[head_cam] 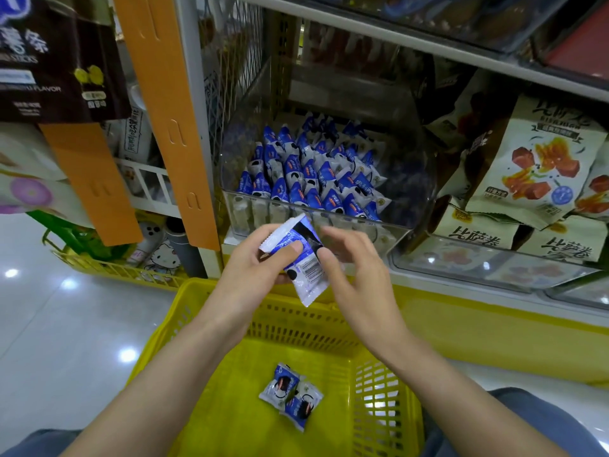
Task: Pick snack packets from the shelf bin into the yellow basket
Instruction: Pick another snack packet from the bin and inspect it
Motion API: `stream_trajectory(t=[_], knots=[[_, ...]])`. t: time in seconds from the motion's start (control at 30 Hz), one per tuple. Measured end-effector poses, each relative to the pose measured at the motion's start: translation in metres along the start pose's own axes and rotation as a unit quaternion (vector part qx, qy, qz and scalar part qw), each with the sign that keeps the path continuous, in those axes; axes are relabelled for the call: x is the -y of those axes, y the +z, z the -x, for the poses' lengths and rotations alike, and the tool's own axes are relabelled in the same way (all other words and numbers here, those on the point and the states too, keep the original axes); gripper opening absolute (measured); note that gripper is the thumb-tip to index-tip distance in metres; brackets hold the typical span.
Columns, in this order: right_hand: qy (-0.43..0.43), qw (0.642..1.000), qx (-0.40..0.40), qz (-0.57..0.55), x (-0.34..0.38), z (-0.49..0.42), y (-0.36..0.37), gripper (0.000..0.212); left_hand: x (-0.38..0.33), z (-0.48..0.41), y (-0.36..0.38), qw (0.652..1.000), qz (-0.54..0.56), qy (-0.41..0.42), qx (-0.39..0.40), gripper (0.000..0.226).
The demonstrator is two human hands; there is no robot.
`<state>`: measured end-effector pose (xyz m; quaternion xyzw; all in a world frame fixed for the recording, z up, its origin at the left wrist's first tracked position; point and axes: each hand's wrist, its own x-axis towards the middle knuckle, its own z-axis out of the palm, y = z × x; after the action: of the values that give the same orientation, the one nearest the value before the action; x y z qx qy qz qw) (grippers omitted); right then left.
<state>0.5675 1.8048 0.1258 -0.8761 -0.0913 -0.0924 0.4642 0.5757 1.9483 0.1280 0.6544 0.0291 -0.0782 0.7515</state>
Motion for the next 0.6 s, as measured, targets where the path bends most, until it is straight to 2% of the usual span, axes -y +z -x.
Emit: stream_trajectory(t=[0.03,0.1,0.17,0.23,0.33,0.43,0.6], knots=[[0.058,0.995,0.038,-0.068,0.001,-0.002,-0.002,0.022,-0.001,0.0,-0.002,1.0,-0.008,0.003,0.009,0.019],[0.166,0.955,0.111,-0.217,0.003,-0.004,-0.003,0.016,-0.002,-0.003,-0.004,1.0,-0.015,0.021,-0.006,0.022],[0.223,0.924,0.141,-0.276,0.003,-0.004,-0.004,0.016,-0.001,-0.005,-0.005,0.996,-0.051,0.057,-0.052,0.028],[0.239,0.909,0.133,-0.313,0.002,-0.002,-0.003,0.022,0.001,-0.003,-0.004,0.98,-0.138,0.111,-0.087,0.036],[0.247,0.885,0.106,-0.38,0.0,-0.003,-0.002,0.025,0.007,0.003,0.003,0.956,-0.229,0.174,-0.06,0.031],[0.247,0.879,0.103,-0.395,-0.001,-0.004,-0.002,0.029,0.01,0.004,0.005,0.959,-0.229,0.169,-0.014,0.033],[0.231,0.894,0.095,-0.372,0.0,-0.002,-0.002,0.05,0.009,0.003,0.0,0.969,-0.191,0.146,0.05,0.029]])
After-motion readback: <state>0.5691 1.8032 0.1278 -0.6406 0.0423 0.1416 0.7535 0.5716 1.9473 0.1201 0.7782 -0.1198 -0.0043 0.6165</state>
